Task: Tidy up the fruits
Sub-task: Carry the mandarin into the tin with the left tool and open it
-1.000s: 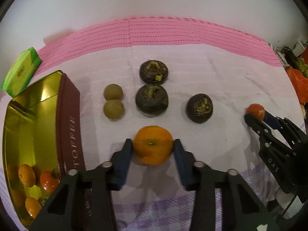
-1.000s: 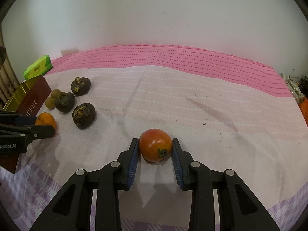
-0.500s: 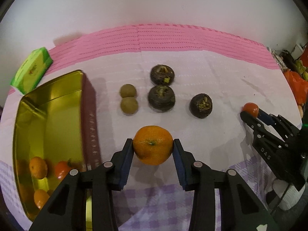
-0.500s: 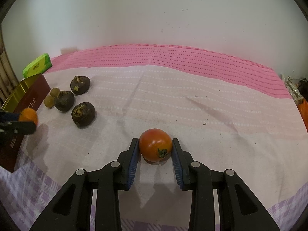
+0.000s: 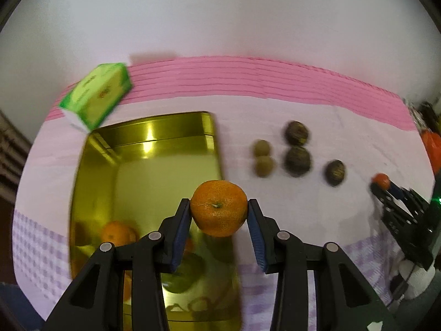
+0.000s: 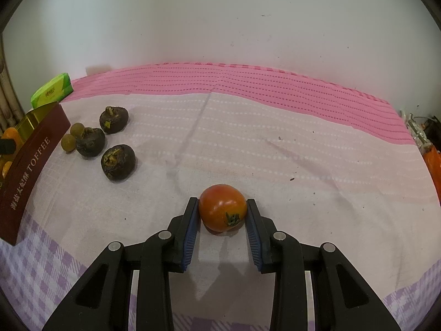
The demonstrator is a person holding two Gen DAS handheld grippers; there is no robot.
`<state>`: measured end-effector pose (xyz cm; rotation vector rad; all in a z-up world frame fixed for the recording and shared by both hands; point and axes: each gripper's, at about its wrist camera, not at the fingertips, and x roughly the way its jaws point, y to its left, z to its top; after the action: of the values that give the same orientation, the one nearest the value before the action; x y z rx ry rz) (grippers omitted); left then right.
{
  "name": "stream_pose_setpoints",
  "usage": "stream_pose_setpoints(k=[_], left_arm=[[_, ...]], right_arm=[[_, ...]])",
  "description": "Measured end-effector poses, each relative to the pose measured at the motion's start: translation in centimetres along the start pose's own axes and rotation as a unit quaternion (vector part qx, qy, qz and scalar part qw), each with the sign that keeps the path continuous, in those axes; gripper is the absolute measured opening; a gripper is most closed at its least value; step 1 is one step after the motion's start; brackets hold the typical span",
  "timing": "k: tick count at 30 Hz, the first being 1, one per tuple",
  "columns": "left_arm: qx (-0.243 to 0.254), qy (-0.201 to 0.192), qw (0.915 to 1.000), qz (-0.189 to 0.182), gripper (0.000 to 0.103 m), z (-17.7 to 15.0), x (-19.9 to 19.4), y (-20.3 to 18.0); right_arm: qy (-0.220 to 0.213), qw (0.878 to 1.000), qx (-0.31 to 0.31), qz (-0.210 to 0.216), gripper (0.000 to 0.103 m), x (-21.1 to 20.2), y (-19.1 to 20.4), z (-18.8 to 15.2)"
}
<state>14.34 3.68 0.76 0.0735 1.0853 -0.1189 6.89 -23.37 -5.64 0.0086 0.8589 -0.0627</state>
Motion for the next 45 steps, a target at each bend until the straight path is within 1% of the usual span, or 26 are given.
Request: stream_pose_setpoints(k=[7,10,15,19,29,36,45], left_arm=[[-0.040,-0.002,0.9981,0.046,0.037,1.3,1.2,5.3],[-0.051,0.004,0.9972,0.055,0.037,1.8,2.2,6.8],[-0.064,0.023,0.9959,0.059,0.037,2.2,4.1,8.4],[-0.062,0.032,0.9954,0.065,0.037,2.0,5.0,8.6],[-0.063,0.048,0.9949,0.062,0.037,1.1,6.2,9.0],[-0.061,0.047,0.9950,0.063,0.038,1.0,6.0,9.1],[-0.055,0.045,0.9949,0.072,0.039,1.1,6.3,9.0]], right_arm=[[0.000,1.000,0.001,0.000,0.035,0.0,0.1,0.0],[0.000,1.000,0.000,0.000,0.035,0.0,0.1,0.0],[0.000,1.000,0.001,0.000,0.035,0.0,0.0,0.0],[0.000,1.000,0.001,0.000,0.035,0.0,0.1,0.0],[0.000,1.000,0.000,-0.001,0.035,0.0,0.1,0.0],[0.000,1.000,0.000,-0.001,0.035,0.0,0.1,0.0],[0.001,1.000,0.000,0.000,0.035,0.0,0.1,0.0]])
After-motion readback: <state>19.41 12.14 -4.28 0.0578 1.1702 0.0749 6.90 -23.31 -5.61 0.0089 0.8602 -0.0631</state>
